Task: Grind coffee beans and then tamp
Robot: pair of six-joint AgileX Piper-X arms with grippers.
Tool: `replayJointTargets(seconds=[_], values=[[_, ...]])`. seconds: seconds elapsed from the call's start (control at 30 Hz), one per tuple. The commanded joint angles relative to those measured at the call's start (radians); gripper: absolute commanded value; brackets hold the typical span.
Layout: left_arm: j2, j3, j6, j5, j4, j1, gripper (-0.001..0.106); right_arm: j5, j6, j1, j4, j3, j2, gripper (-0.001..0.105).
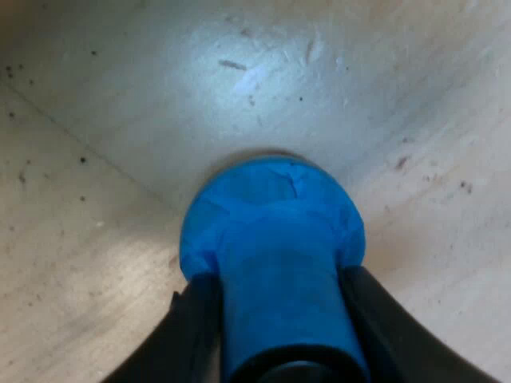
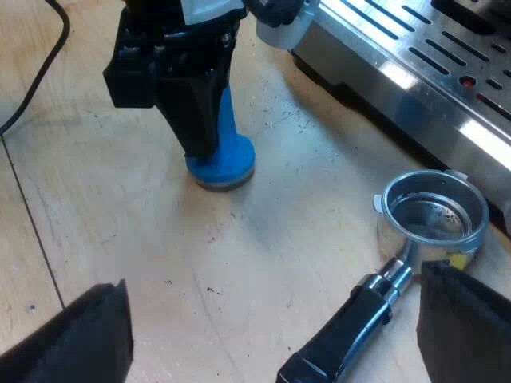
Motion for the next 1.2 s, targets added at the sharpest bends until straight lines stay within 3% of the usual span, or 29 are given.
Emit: replayJointTargets(seconds=[0.03, 0.27, 0.4, 0.47, 0.63, 0.83, 1.2], values=[[-0.010, -0.002, -0.005, -0.007, 0.036, -0.004, 0.000, 0.000, -0.002, 0.001, -0.014, -0.003, 0.000, 0.074], [-0.148, -0.005, 0.011, -0.013, 0.048, -0.004, 0.000, 0.003, 0.014, 0.001, -0.014, -0.003, 0.000, 0.074], [-0.229, -0.041, 0.014, 0.006, 0.048, -0.004, 0.000, 0.176, 0.111, 0.001, -0.015, 0.015, 0.000, 0.074], [-0.247, -0.070, 0.014, 0.022, 0.050, -0.004, 0.000, 0.235, 0.111, 0.001, -0.027, 0.036, 0.000, 0.074], [-0.249, -0.189, 0.014, 0.022, 0.073, -0.004, 0.000, 0.244, 0.102, 0.001, -0.169, 0.123, 0.000, 0.074], [-0.245, -0.267, 0.014, 0.050, 0.078, -0.019, 0.000, 0.244, 0.089, 0.001, -0.318, 0.219, 0.000, 0.074], [-0.123, -0.364, 0.014, 0.013, 0.079, -0.149, 0.000, 0.247, 0.086, 0.001, -0.343, 0.254, 0.000, 0.074]])
